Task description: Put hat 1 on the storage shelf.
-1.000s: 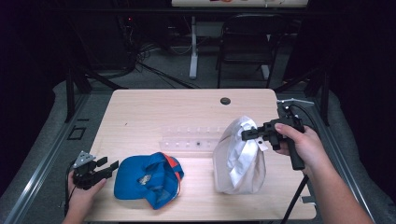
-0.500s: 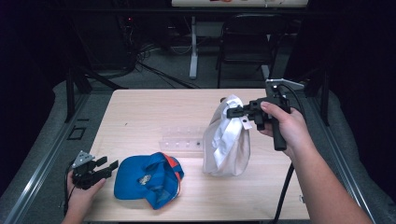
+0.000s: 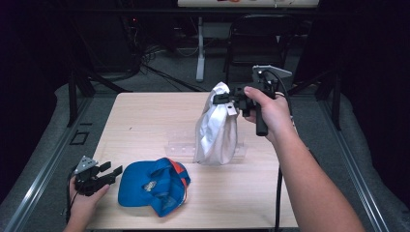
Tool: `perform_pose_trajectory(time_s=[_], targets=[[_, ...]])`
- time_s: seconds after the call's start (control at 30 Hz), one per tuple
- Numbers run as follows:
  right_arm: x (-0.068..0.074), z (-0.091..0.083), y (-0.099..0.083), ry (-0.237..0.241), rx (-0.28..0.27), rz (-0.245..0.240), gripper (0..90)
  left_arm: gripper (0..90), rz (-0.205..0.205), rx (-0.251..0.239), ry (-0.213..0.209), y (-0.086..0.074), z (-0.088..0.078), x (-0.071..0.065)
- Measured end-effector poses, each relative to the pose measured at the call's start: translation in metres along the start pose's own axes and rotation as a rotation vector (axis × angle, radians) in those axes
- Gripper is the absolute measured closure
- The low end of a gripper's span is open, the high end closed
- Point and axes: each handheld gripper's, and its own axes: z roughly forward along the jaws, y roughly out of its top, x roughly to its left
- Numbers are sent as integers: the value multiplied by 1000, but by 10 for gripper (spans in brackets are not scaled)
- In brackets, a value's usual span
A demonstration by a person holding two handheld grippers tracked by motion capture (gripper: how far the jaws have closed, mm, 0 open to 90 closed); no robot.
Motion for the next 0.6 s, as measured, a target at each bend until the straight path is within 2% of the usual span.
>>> perform_pose_trajectory(time_s=[0.33,0.4,0.6], targets=[[6,29,19,-26,-14,14,774,441,6,7,-5,1,1,0],[7,40,26,-52,-20,16,774,441,6,-2,-5,1,2,-1],[6,56,37,-79,-9,25,773,441,6,-5,-8,1,2,-1]])
